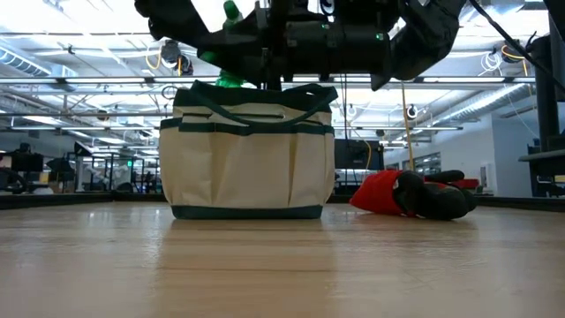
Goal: Pick & Place Garden tools in Gardening bag
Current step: Put the green sprayer into the green gardening bag
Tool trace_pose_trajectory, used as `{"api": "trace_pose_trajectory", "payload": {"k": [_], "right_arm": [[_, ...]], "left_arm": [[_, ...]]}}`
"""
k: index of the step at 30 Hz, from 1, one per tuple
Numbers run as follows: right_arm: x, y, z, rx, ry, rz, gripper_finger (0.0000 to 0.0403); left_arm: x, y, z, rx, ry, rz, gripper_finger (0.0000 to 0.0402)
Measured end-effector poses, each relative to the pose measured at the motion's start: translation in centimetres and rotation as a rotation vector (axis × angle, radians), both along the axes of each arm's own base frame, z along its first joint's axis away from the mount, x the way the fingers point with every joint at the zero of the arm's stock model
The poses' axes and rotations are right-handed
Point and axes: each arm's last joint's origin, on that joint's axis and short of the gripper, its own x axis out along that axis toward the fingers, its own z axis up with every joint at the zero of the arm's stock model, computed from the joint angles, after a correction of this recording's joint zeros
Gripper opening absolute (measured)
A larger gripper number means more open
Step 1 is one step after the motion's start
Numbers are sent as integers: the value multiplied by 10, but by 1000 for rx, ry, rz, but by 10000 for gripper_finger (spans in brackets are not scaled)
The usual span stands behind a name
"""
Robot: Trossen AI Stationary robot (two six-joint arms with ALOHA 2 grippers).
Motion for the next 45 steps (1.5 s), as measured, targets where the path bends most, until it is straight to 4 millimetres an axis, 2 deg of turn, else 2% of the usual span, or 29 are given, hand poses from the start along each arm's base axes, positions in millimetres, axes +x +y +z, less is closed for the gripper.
{"api": "trace_pose_trajectory", "payload": {"k": [14, 30, 35, 41, 45], "right_arm": [[0, -3, -4, -40, 38, -7, 56], [-1, -3, -13, -77, 128, -3, 139], [-2, -4, -12, -76, 138, 25, 137], [-3, -6, -5, -63, 116, 134, 133], [-6, -10, 0, -66, 125, 126, 134]], "left_arm": [[0, 0, 0, -1, -1, 1, 159], [0, 0, 0, -7, -2, 6, 159], [-4, 0, -4, -17, 53, 0, 159], [-14, 2, -13, -55, 171, 75, 159], [-9, 0, -20, -59, 206, 90, 159]]}}
